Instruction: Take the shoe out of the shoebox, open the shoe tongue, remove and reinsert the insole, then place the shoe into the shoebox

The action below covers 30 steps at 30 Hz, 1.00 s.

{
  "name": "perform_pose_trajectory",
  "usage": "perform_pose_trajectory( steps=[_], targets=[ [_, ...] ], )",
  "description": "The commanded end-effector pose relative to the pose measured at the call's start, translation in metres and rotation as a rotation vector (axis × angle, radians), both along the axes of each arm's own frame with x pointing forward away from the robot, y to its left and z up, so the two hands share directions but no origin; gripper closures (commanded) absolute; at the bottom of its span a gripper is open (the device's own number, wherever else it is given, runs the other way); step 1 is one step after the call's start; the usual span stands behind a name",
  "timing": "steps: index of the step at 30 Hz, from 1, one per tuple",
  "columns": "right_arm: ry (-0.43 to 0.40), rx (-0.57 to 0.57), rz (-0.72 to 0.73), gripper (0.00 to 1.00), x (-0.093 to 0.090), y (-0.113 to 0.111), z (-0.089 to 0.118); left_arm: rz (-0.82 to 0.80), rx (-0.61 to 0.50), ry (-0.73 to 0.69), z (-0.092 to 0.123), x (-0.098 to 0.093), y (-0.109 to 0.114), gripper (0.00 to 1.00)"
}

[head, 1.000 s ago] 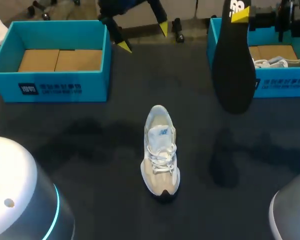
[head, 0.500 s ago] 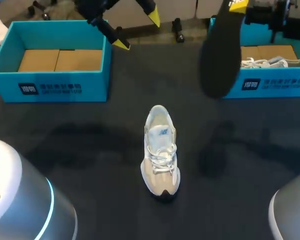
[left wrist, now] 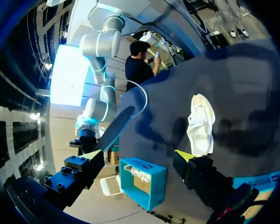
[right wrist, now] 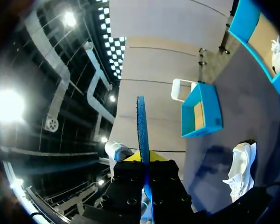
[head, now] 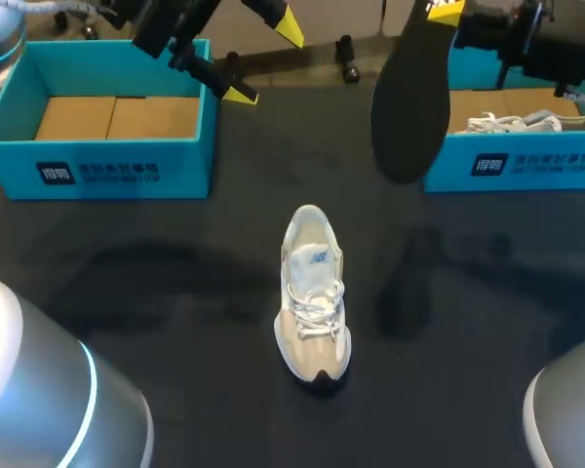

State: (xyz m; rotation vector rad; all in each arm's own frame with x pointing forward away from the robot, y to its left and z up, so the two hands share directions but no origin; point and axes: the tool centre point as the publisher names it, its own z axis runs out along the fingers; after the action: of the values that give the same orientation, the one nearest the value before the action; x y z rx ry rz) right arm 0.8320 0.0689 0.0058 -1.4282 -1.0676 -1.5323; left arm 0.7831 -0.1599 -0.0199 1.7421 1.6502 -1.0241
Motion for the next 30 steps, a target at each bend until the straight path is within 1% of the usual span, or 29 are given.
perform_pose_trajectory(
  steps=[1,10,15,17,21,25,30],
  targets=[
    [0.039,0.002,0.060,1.00,0.019,0.005,-0.004,0.009,-0.049,0.001,-0.003,-0.002,0.001,0.00],
    [0.101,0.032,0.100,1.00,0.032,0.010,-0.017,0.009,-0.049,0.001,-0.003,-0.002,0.001,0.00],
    [0.141,0.039,0.118,1.00,0.034,0.011,-0.019,0.055,-0.159,-0.041,-0.004,0.005,-0.001,0.00],
    [0.169,0.036,0.134,1.00,0.036,0.012,-0.021,0.060,-0.193,-0.049,-0.005,0.009,-0.002,0.00],
    [0.222,0.029,0.147,1.00,0.037,0.014,-0.026,0.085,-0.255,-0.079,-0.014,0.017,-0.008,0.00],
    [0.250,0.022,0.161,1.00,0.044,0.019,-0.025,0.097,-0.340,-0.103,-0.022,0.022,-0.016,0.00],
    [0.278,0.005,0.191,1.00,0.054,0.026,-0.027,0.117,-0.447,-0.116,-0.027,0.025,-0.023,0.00]
  ],
)
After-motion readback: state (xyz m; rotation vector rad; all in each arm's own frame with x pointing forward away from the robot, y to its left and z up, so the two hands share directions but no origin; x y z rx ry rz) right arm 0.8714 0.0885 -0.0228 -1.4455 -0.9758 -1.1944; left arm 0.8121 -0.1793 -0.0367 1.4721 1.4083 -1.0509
